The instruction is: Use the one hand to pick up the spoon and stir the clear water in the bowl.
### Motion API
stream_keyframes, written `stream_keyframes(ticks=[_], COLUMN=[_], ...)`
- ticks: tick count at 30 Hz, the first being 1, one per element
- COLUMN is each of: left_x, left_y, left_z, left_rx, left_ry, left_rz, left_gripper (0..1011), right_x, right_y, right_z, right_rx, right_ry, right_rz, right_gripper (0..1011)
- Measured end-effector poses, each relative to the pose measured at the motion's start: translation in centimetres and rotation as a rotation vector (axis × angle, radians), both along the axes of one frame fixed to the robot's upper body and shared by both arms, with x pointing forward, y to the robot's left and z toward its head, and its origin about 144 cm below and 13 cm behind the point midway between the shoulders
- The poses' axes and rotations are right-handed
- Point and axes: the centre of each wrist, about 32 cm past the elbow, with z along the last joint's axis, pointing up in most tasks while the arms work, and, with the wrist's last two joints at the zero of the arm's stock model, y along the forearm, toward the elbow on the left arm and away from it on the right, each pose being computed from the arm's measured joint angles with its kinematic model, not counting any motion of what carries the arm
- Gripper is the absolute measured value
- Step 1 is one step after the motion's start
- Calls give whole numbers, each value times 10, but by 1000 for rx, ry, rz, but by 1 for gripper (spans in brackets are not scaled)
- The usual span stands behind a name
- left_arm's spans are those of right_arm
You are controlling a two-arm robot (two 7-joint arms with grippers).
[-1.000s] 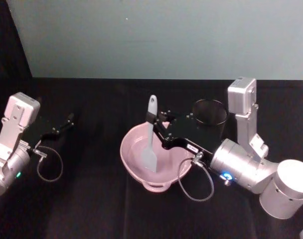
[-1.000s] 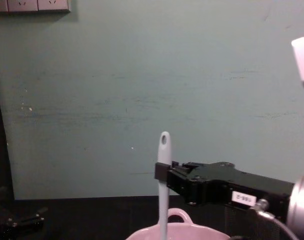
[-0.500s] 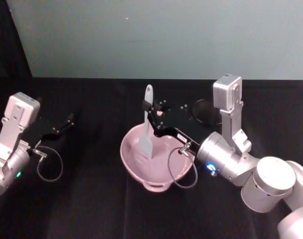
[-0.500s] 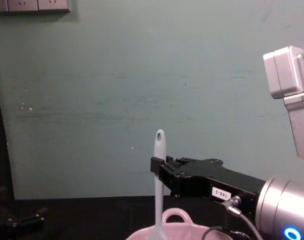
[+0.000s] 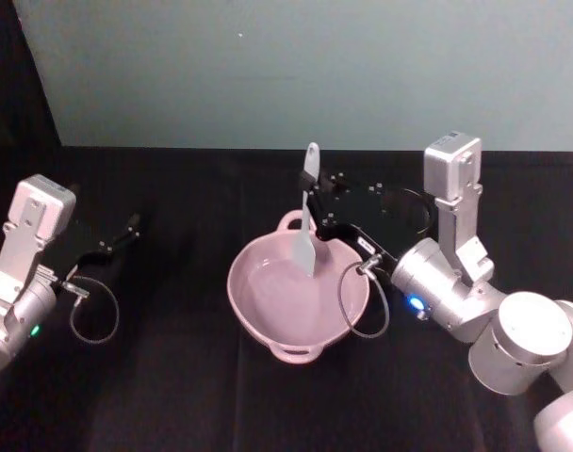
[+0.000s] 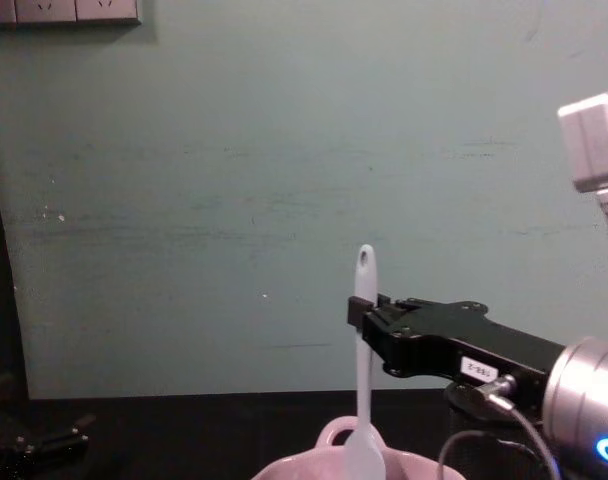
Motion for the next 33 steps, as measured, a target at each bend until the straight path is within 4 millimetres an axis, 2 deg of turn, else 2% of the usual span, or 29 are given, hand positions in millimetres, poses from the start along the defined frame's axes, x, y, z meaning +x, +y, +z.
stream_keyframes(ticks=[12, 33], left_x=[0, 0], left_y=[0, 0], left_z=[0, 0], left_rx=[0, 0], left_ry=[0, 0], left_rz=[0, 0], left_gripper=[1011, 1011], right_x=[-17, -23], right_y=[-18, -29], right_z=[14, 61], right_rx=[40, 147], right_ry=[28, 116], right_rz=[0, -82], right_gripper=[110, 110])
